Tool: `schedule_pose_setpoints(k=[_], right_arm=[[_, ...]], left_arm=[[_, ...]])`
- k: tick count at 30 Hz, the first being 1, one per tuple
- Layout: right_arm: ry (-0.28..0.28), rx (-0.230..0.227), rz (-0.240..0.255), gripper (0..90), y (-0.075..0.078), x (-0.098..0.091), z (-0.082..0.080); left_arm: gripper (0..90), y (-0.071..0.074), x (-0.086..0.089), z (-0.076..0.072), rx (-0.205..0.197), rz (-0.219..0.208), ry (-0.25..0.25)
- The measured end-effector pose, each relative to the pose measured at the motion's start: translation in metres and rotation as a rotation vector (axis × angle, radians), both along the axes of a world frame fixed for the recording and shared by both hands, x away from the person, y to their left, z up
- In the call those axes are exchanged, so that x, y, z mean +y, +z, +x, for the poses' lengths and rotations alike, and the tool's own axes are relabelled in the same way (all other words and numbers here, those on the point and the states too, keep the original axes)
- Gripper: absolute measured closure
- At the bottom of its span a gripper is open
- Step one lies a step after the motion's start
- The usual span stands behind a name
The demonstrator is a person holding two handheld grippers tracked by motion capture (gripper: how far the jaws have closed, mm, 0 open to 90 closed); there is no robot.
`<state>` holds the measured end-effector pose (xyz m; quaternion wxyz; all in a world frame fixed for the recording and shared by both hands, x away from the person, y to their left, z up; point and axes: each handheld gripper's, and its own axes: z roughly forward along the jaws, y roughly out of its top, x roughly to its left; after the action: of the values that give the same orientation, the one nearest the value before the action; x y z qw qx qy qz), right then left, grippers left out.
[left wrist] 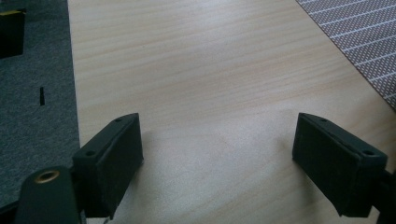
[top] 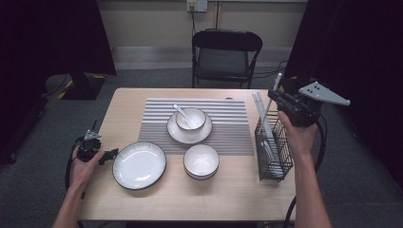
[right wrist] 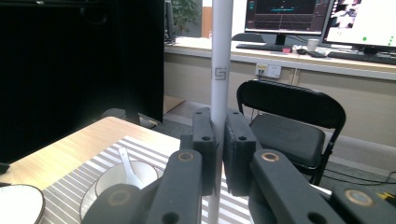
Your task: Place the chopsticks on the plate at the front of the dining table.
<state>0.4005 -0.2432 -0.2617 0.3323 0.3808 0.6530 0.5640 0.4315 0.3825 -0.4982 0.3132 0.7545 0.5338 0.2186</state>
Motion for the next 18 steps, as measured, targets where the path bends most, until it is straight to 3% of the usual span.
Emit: schedule_pose_setpoints(k=[6,10,16,18], right_arm=[[0.031,0.027,0.015,85.2,-0.01,0.008,0.006],[0.049,0.037,0.028,85.2,-0.016,0.014,0.01],[0.092,0.04,0.036,85.2,-0.02,0.026,0.016],[0.103,0.046,0.036,85.2,-0.022,0.03,0.018]], left_arm=[[16.7,0.002,0.001,-0.002,0.0,-0.012,-0.004],[17.4,0.006,0.001,-0.004,-0.014,-0.039,-0.006],[17.8,0.015,-0.001,-0.008,-0.043,-0.033,-0.014],[20.0,0.018,-0.003,-0.009,-0.045,-0.05,-0.031]])
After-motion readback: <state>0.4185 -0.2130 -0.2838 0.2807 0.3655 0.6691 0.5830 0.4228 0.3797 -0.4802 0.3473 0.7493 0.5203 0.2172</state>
